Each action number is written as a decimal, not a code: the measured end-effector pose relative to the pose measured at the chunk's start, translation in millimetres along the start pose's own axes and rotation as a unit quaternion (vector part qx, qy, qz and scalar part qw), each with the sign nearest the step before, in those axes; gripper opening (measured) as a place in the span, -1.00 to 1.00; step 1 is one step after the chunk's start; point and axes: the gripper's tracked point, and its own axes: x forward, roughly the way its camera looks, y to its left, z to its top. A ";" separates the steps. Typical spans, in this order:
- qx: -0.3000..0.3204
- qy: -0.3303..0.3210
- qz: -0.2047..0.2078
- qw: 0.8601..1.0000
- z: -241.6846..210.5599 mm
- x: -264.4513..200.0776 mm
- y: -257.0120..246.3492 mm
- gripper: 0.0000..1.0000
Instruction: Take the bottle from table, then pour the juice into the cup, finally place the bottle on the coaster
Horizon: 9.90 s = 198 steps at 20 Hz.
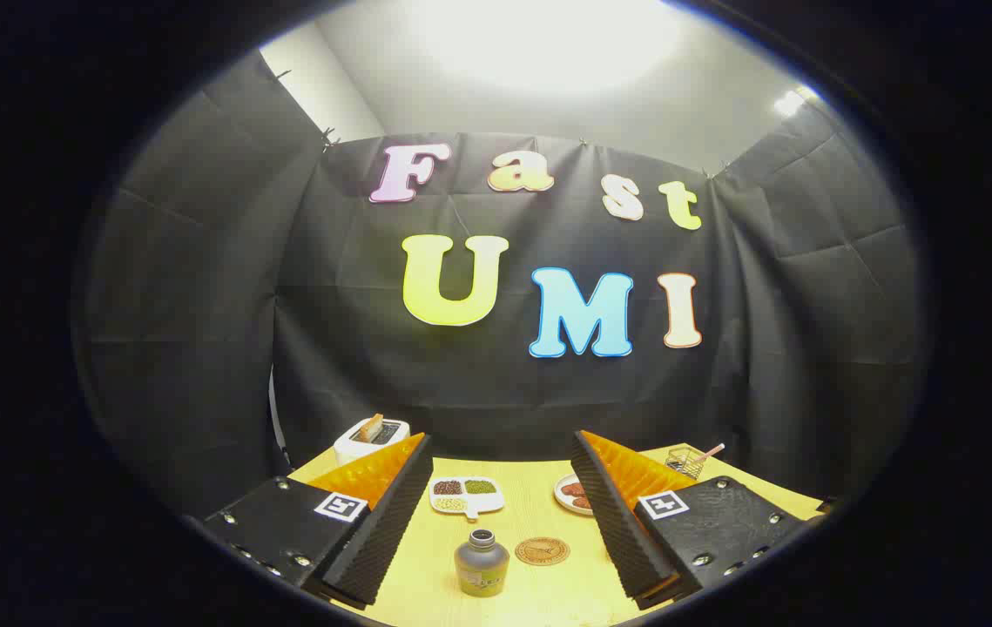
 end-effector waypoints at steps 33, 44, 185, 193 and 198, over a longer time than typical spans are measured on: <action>0.011 0.019 0.017 1.000 -154.3 46.9 10.2 0.95; 0.003 0.042 0.029 0.999 -224.8 70.2 26.5 0.88; 0.865 -0.173 0.028 0.470 -134.3 145.3 -116.5 0.50; 0.869 -0.173 0.023 0.463 -140.7 145.0 -121.6 0.50; 0.870 -0.170 0.014 0.463 -152.3 143.3 -121.4 0.50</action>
